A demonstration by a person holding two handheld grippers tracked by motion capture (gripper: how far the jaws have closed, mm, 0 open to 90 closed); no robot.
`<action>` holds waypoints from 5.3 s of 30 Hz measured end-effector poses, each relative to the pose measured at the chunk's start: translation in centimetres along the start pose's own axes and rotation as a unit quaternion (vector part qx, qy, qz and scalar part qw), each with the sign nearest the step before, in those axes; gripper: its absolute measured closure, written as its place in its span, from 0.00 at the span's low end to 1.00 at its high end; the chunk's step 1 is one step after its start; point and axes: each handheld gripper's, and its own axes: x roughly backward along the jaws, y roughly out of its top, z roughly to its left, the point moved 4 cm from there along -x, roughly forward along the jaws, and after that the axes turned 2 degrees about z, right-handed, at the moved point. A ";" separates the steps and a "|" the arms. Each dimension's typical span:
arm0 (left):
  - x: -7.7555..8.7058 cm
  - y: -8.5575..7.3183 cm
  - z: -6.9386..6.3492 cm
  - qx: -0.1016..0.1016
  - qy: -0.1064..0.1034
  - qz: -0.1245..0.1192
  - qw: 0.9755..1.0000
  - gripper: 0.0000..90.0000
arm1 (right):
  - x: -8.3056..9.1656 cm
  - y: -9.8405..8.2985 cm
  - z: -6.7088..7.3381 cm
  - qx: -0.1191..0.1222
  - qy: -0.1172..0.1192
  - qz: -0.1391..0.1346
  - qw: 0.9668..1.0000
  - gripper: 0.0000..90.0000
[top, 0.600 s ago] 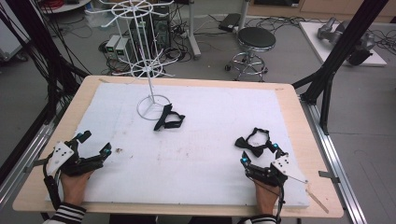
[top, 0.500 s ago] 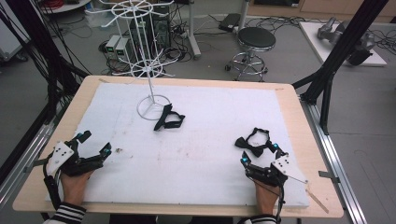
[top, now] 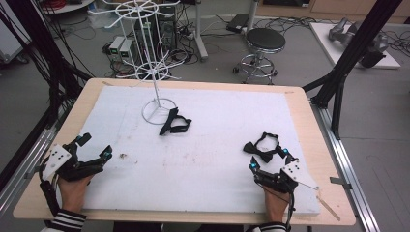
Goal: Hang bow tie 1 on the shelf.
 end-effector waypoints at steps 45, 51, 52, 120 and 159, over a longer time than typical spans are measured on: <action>-6.5 7.1 -4.2 -0.047 -0.062 0.120 0.990 0.10 | 0.0 0.0 0.0 -0.002 -0.003 0.001 1.000 0.04; -7.6 7.0 -4.8 -0.045 -0.065 0.132 0.988 0.10 | 0.0 0.0 0.0 -0.002 -0.004 0.001 1.000 0.04; -7.7 7.0 -4.8 -0.045 -0.065 0.135 0.988 0.11 | 0.0 0.0 0.0 -0.002 -0.004 0.001 1.000 0.04; -21.1 1.5 -8.0 -0.040 -0.046 0.380 0.923 0.18 | 0.0 0.0 -0.1 -0.004 -0.004 0.000 1.000 0.04; -23.6 -1.5 -8.3 0.016 -0.026 0.405 0.914 0.74 | 0.0 0.0 -0.1 -0.003 -0.004 -0.003 1.000 0.04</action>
